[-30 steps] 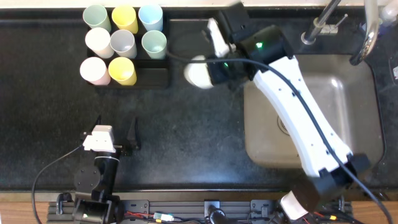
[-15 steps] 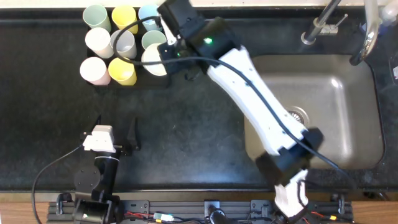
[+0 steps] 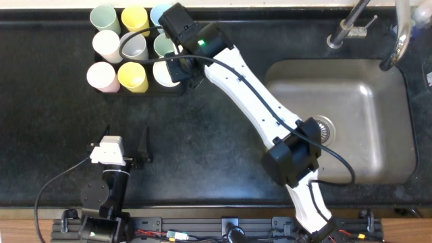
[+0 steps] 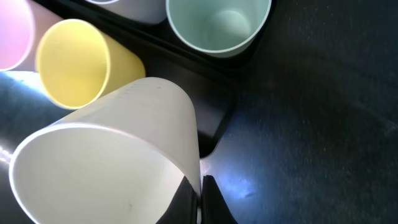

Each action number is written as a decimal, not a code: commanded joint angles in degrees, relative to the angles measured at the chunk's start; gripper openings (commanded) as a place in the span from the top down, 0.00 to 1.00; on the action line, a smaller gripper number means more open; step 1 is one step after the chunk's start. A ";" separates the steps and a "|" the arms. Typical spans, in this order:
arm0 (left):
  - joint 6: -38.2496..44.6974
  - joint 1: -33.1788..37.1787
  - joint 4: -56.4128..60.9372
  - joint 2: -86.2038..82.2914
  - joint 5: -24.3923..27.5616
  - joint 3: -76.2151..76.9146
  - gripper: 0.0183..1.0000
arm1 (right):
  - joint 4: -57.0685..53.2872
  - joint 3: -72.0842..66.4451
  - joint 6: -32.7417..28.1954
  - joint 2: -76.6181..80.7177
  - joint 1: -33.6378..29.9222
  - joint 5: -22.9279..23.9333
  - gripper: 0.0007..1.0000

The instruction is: Store Cups

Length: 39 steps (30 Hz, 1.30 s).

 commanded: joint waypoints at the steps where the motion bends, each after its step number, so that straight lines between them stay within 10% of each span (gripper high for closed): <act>1: 1.05 0.37 -0.17 -0.52 0.55 -0.02 0.00 | 1.49 0.81 1.42 1.22 0.37 1.16 0.96; 39: 1.05 0.37 -0.20 -0.52 0.55 -0.02 0.00 | 3.26 0.48 3.65 7.10 0.13 1.49 0.83</act>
